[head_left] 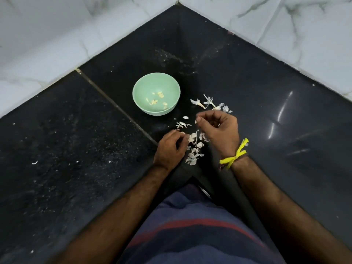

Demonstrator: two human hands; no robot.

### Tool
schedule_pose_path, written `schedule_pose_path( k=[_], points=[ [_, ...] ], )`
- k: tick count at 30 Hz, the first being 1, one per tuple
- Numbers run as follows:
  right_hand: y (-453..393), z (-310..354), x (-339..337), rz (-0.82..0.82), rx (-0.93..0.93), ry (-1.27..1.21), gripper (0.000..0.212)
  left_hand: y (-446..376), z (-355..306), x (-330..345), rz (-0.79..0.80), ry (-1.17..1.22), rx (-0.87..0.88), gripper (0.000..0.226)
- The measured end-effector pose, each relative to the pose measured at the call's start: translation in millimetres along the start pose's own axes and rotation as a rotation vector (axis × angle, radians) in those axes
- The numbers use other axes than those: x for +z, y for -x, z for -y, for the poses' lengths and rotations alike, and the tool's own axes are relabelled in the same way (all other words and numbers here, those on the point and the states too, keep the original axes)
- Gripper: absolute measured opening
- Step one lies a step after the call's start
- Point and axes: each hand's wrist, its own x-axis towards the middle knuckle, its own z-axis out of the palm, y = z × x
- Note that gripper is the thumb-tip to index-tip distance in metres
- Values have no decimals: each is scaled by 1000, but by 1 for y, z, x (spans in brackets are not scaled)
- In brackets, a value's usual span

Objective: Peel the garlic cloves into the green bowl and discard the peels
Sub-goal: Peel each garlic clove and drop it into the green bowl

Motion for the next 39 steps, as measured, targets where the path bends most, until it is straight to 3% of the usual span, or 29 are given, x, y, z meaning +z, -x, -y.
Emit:
schedule_pose_path(
  k=[5, 11, 14, 18, 26, 32, 39],
  points=[
    [-51, 38, 50, 74, -220, 199, 7, 0, 0, 1, -1, 22, -26, 19],
    [-101, 42, 90, 205, -184, 390, 19, 0, 5, 1, 65, 23, -67, 10],
    [-97, 36, 78, 111, -193, 308, 20, 0, 4, 0, 47, 25, -70, 17],
    [-73, 18, 39, -15, -147, 232, 16, 1, 4, 1, 12, -3, -14, 8],
    [-12, -41, -43, -336, 120, 141, 26, 3, 4, -2, 13, 34, -8, 1],
    [2, -55, -54, -355, 157, 151, 29, 5, 1, -3, -75, 35, -37, 23],
    [-13, -35, -56, -311, 59, 376, 14, -1, -11, 2, -104, 72, -77, 24]
  ],
)
